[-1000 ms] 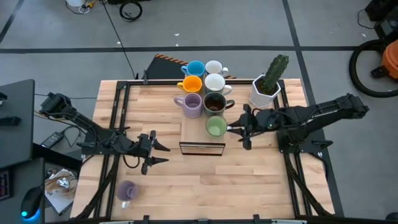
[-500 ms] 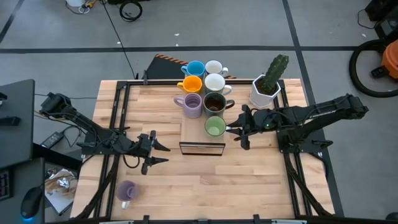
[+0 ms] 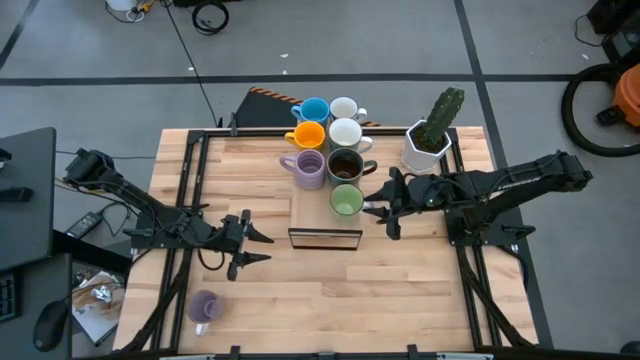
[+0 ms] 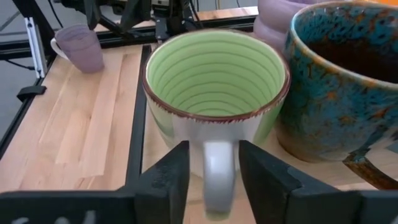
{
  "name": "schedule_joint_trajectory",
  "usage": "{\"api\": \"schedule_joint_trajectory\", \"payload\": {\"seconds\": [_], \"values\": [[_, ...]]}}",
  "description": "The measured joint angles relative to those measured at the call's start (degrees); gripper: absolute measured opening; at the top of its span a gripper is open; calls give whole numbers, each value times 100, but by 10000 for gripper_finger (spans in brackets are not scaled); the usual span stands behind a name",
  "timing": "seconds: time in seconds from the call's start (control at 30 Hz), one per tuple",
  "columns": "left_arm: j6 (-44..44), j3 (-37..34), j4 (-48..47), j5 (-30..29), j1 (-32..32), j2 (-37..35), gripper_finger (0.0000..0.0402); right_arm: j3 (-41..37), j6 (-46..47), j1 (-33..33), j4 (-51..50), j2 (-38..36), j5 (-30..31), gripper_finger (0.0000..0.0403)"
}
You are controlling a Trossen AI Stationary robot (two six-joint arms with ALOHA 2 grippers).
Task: Place coffee mugs
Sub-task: Put the green mug on the shelf
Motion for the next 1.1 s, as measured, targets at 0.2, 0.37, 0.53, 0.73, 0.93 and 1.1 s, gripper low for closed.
{"api": "schedule_joint_trajectory", "payload": {"seconds": [0.2,0.37,0.53,0.73,0.93,1.1], "values": [[-71,0,-1,0,0,0,208,0,-41,0,45,-24,-2,191],[-47,0,-1,0,0,0,208,2,-53,0,43,-190,-2,215],[-49,0,1,0,0,0,208,2,-61,5,-53,-490,-2,221],[-45,0,-1,0,0,0,208,-9,82,35,-327,-602,-1,218],[-43,0,2,-85,0,0,208,-381,32,222,85,-432,555,218],[-43,0,6,-84,0,0,208,-773,-77,236,821,-435,603,217]]}}
